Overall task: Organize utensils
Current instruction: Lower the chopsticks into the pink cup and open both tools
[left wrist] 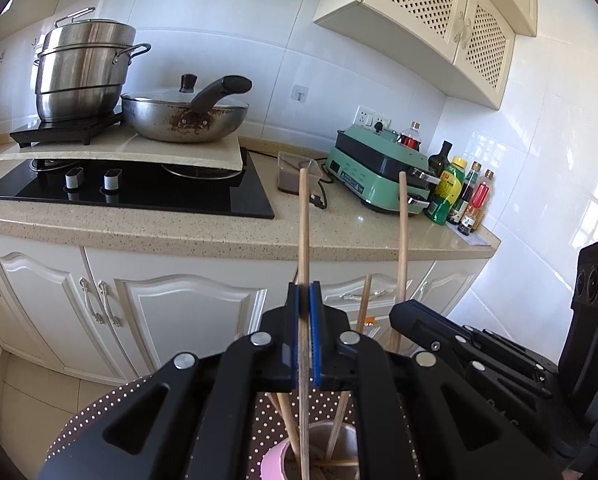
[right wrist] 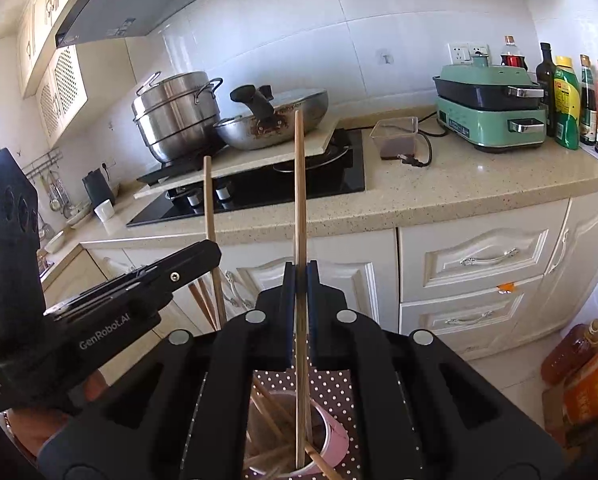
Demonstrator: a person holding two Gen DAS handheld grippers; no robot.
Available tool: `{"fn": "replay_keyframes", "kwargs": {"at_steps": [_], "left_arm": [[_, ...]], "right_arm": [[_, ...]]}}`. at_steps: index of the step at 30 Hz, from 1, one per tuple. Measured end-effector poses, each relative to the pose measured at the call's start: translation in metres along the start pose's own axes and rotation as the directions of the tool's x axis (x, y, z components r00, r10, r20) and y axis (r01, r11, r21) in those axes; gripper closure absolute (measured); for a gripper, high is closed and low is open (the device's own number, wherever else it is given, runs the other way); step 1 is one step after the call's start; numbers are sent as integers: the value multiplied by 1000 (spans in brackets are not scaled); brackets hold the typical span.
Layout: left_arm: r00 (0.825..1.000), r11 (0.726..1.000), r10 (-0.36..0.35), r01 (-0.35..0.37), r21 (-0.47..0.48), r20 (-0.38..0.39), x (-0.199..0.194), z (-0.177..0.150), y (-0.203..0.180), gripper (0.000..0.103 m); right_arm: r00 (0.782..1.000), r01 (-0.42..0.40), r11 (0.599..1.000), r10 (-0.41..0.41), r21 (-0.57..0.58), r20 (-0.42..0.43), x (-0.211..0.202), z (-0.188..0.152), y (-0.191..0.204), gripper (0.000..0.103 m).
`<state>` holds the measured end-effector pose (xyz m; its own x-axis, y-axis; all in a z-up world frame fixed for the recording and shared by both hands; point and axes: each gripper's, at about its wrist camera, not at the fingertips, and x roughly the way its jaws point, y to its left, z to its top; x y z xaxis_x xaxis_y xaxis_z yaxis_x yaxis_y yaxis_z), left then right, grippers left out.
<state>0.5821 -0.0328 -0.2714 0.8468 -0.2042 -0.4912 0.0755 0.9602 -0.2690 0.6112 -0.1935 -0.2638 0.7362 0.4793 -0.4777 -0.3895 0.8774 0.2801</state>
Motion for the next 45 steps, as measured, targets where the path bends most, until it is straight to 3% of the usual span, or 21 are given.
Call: {"fn": "replay_keyframes", "kwargs": {"at_steps": [18,30,34,45], "left_arm": [[994,1000,-13,13,-6,-107,-37,-42,8,98],[985,999,-29,24,-30,-171,-48,-52,5,97],[986,999,-30,23,-40,-165,-55,-51,4,79],[987,999,-31,27,-31,-155,-76,-47,-1,78]], "right_arm": [[995,41,999,-39,17,-92,-36,-44,8,97],[987,66,998,-61,26,-148,-39,-60,20,96],[987,66,997,-60,33,-148,-44,-56,23,96],[990,64,997,-59,36,-128,-62,-51,38,95]]}}
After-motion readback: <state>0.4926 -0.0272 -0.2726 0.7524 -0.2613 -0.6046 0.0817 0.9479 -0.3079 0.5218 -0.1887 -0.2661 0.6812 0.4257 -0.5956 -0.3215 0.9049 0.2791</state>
